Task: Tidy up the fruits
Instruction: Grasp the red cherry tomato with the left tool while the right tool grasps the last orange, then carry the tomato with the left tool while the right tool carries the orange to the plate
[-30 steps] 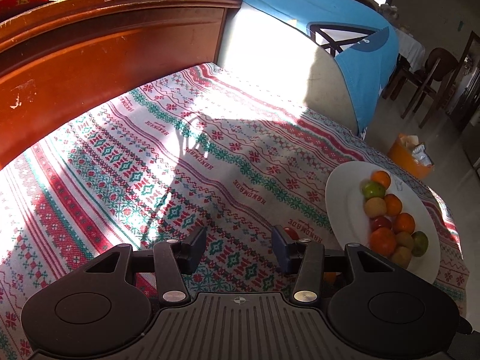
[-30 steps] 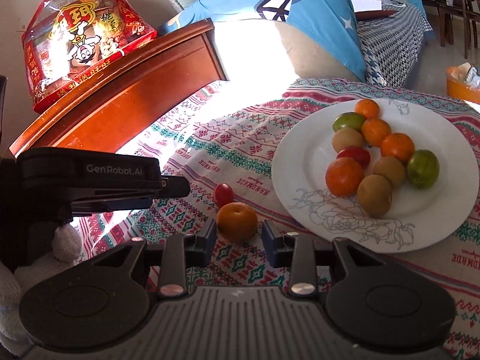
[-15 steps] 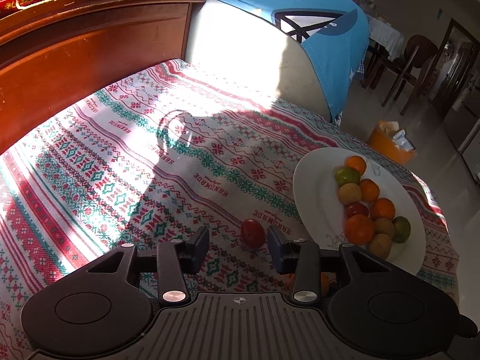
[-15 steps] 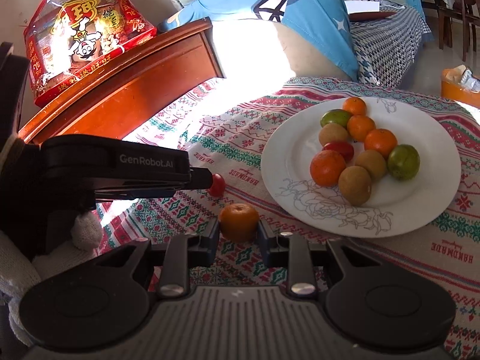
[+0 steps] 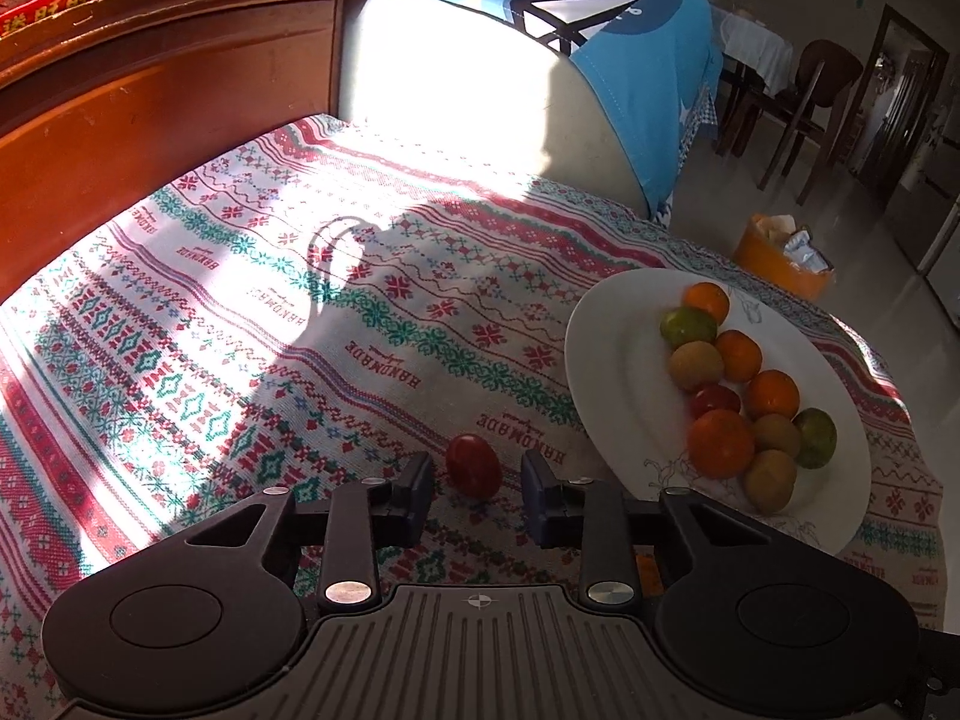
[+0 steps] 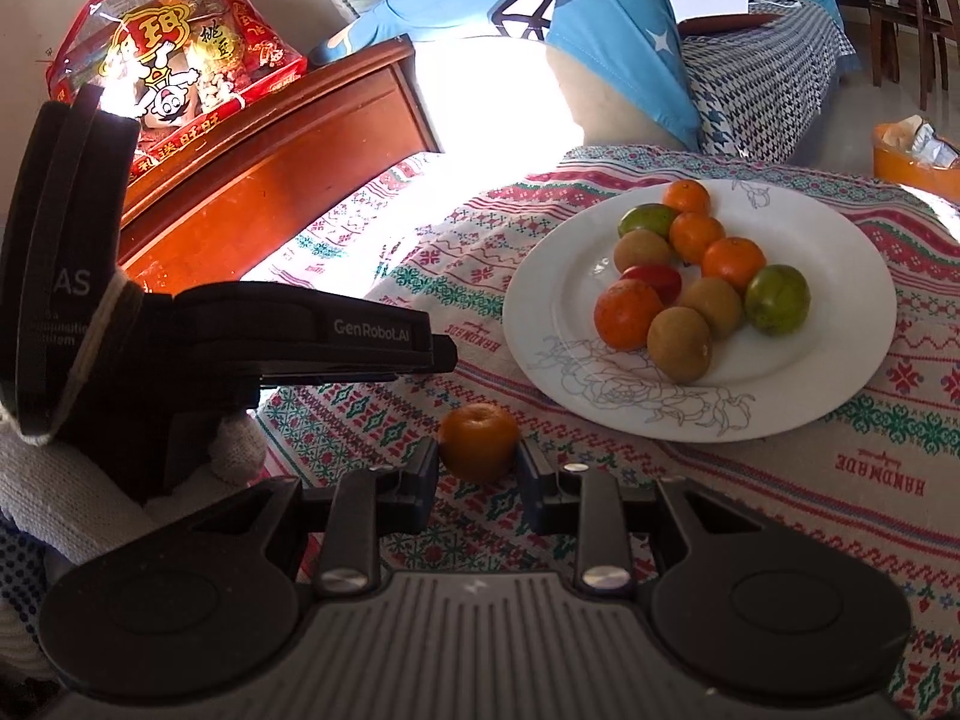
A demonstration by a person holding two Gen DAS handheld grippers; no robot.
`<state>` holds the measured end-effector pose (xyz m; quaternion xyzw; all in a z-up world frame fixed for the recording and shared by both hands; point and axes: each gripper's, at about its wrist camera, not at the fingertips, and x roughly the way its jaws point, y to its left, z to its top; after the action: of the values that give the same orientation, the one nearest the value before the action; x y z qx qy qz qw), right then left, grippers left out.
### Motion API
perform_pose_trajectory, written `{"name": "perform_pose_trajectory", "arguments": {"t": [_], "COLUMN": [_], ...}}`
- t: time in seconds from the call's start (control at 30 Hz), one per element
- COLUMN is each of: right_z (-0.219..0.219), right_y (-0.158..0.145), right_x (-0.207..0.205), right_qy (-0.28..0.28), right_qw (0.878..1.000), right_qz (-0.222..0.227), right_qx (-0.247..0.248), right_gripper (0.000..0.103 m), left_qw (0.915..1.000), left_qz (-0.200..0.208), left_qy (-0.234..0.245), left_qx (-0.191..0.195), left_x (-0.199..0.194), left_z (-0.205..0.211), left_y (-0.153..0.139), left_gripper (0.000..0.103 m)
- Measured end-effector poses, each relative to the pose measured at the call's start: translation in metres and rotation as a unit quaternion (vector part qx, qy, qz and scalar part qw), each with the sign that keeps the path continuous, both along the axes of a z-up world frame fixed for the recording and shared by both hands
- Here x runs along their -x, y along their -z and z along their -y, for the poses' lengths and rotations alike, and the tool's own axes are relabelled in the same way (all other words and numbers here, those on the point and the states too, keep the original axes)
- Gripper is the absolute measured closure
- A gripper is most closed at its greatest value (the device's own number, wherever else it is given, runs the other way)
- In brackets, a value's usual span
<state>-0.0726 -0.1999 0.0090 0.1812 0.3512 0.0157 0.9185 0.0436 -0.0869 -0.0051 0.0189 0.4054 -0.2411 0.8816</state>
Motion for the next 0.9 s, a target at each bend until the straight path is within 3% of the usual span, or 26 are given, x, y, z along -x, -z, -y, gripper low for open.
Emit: {"name": "perform_pose_trajectory", "arguments": {"t": [0.13, 0.77, 0.9], "right_z": [-0.001, -0.002, 0.001], "right_y": [0.001, -0.007, -0.015], "right_x": [0.0, 0.001, 0.003], "right_qy": [-0.001, -0.004, 0.0], "right_qw": [1.0, 1.0, 1.0], "right_qz": [0.001, 0.016, 0.026], "right_qx": [0.001, -0.006, -0.007], "right_gripper": [0.072, 0.077, 0.085], "left_qw": [1.0, 0.9993, 0.9989], "left_qz": [0.001, 0.028, 0.036], "left_qy": [0.002, -0.013, -0.011], "left_qx": [0.005, 0.02, 0.027], "left_x": [0.001, 0.009, 0.012], "left_z": [0.002, -0.01, -0.009], "left_y": [0.001, -0.019, -0.027], "left_gripper": [0.087, 0.088, 0.088]}}
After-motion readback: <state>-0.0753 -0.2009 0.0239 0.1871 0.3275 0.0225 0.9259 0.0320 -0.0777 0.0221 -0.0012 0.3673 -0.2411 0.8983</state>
